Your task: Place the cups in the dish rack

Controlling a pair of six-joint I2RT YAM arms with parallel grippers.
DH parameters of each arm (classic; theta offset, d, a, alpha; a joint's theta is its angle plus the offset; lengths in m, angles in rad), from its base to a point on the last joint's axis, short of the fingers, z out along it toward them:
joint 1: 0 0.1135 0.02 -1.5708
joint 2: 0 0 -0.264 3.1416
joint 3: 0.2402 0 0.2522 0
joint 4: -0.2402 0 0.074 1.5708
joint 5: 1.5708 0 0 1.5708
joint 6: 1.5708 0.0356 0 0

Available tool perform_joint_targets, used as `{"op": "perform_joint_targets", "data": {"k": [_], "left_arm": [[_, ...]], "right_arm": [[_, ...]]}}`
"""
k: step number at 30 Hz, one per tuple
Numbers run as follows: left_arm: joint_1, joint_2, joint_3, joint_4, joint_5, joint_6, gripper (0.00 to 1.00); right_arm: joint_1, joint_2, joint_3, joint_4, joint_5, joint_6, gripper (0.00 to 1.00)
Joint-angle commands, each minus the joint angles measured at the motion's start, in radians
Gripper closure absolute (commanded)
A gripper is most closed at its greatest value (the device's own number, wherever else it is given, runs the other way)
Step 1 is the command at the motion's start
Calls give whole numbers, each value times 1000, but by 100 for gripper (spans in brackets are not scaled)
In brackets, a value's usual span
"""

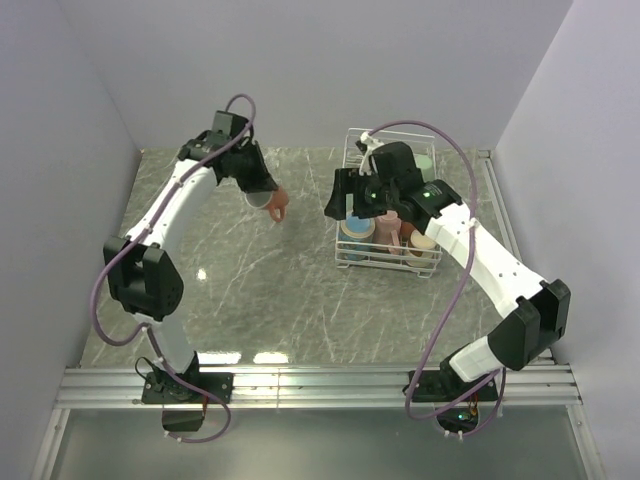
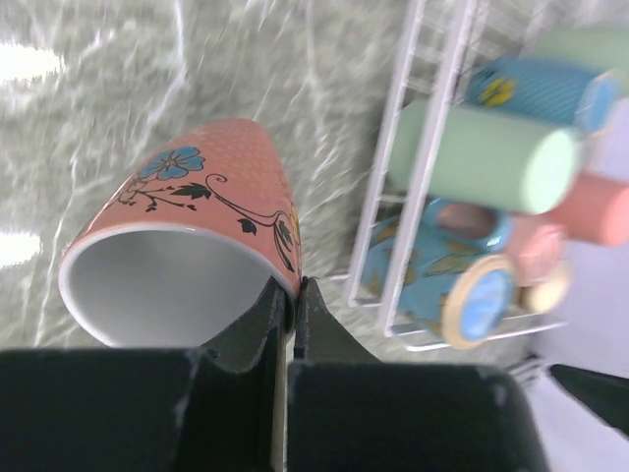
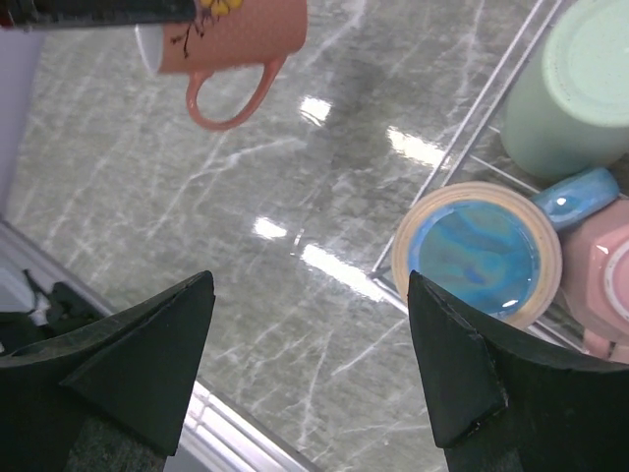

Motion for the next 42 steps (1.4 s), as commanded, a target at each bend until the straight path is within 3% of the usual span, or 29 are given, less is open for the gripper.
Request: {"op": "perform_joint_targets", "data": {"k": [1,10,14,18,28,33,42], "left_arm": [[47,-122,25,183,150,-51,100],[66,-233,-102,632,470,-268,100],[67,-225,-147,919,589,-423,100],[70,-234,-188,1081,616,-550,100],[73,-256,-282,1292,655,-706,100],[72,-275,-274,1229,649,-654,100],[66,-299,-348,1282,664,-681,100]], "right_arm": [[-27,-76,-7,81,-107,35,14],[-94,-122,-101,317,-459,150,12],[-99,-173,-151,457,-516,216,12],[-114,-193,-187,532,-553,268,12],[-188,-165,-210,700,-583,407,12],[-215,-119,-172,705,-553,396,12],[-217,-9,-60,735,-574,440,14]]}}
